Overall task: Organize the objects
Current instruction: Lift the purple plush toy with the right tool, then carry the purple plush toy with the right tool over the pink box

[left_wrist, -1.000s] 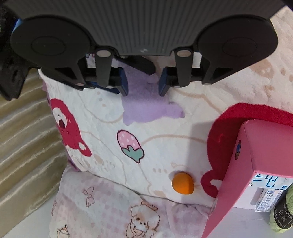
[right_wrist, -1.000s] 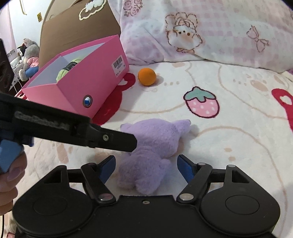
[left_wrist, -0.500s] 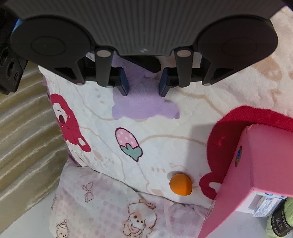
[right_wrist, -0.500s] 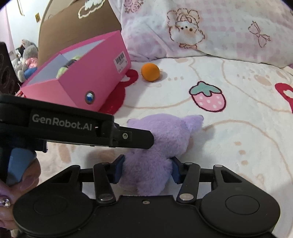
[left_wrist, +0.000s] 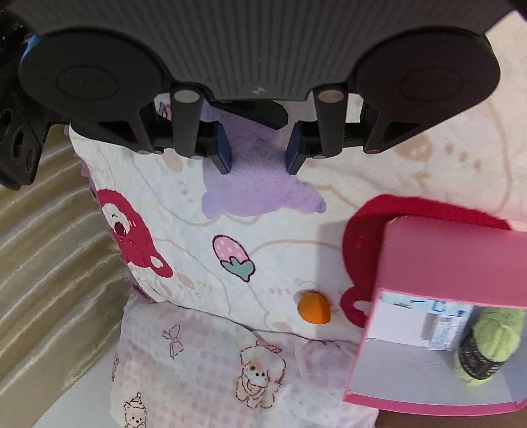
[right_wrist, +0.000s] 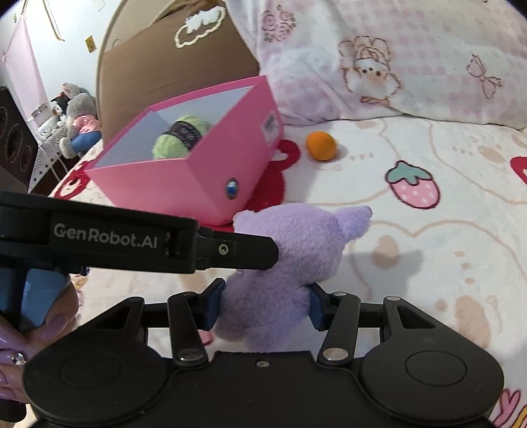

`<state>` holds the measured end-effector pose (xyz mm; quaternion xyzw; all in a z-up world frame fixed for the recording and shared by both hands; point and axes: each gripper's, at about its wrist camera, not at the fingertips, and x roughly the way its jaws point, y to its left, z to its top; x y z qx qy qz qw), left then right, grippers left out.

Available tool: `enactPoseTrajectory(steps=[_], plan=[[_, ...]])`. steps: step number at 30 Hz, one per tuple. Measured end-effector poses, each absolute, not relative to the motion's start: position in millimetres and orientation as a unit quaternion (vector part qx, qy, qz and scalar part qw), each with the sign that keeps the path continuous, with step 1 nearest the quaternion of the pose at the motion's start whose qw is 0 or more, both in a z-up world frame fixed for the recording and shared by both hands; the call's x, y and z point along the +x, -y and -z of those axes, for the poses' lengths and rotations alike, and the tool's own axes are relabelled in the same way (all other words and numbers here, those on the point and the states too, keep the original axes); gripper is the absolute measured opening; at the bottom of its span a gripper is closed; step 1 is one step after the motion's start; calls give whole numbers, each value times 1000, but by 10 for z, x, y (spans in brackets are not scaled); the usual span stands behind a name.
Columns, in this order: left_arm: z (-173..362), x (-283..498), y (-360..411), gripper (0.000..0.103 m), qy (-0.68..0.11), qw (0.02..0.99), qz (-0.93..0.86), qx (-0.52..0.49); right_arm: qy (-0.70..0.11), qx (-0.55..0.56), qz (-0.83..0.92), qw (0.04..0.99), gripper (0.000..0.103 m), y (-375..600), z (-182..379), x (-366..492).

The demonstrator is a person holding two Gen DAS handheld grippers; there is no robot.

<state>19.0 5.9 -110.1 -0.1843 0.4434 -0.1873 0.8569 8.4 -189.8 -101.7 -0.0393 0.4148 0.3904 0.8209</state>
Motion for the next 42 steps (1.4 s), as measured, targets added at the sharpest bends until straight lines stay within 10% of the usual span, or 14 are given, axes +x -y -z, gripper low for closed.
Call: enactPoseTrajectory(steps=[42], plan=[[-176, -358, -988, 35, -418, 879, 176, -146, -395, -114, -461, 787, 58, 1059, -165, -613]])
